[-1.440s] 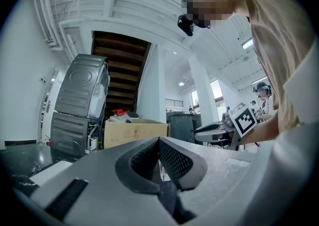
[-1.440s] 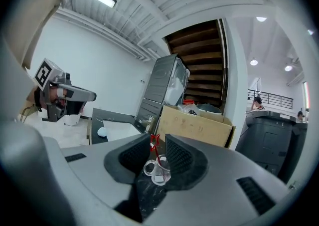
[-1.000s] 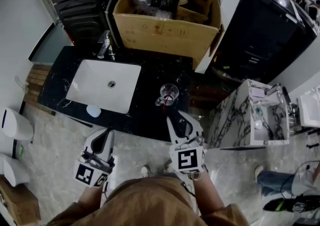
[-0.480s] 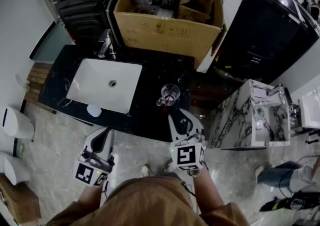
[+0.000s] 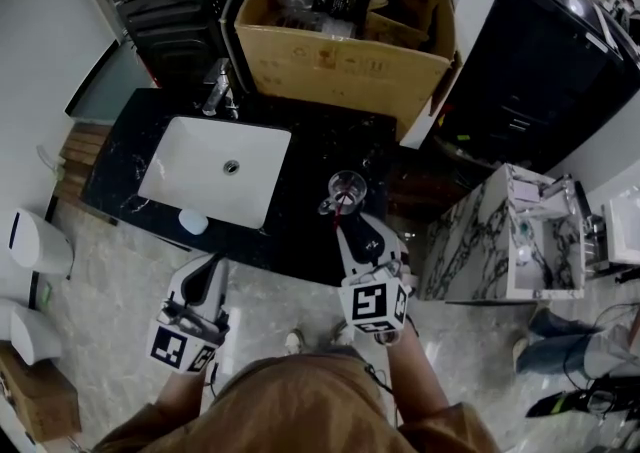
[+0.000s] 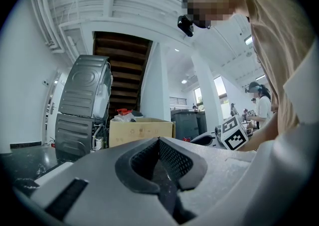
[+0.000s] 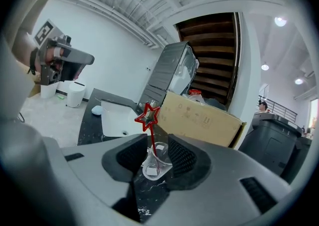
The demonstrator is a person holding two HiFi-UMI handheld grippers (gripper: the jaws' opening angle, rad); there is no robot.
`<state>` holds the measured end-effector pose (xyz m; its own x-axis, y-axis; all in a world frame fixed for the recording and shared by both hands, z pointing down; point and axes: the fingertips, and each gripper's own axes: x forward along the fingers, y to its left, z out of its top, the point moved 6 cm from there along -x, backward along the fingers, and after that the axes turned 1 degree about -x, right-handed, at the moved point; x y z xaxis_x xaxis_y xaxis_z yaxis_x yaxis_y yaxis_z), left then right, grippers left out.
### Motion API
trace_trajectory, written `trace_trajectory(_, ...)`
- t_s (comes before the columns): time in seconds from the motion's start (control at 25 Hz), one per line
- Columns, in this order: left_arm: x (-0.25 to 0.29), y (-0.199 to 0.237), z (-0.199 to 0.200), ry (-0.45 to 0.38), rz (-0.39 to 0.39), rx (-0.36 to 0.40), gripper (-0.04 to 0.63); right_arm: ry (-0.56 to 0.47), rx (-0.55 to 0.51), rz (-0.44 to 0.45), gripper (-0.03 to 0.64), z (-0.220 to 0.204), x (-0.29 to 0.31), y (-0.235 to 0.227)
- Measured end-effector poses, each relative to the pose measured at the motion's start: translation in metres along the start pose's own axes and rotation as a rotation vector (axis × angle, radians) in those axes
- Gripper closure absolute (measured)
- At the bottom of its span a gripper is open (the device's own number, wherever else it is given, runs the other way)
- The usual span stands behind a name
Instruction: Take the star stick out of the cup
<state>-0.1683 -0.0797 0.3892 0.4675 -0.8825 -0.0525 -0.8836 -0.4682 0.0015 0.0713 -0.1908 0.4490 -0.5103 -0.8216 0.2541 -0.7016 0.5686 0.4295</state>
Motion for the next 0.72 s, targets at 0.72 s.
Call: trace_trajectory(0.72, -0.001, 0.001, 0.000, 0.006, 0.024, 0.009, 0.594, 0.047, -0.079, 0.032, 0.497, -0.018, 0.025, 0.004)
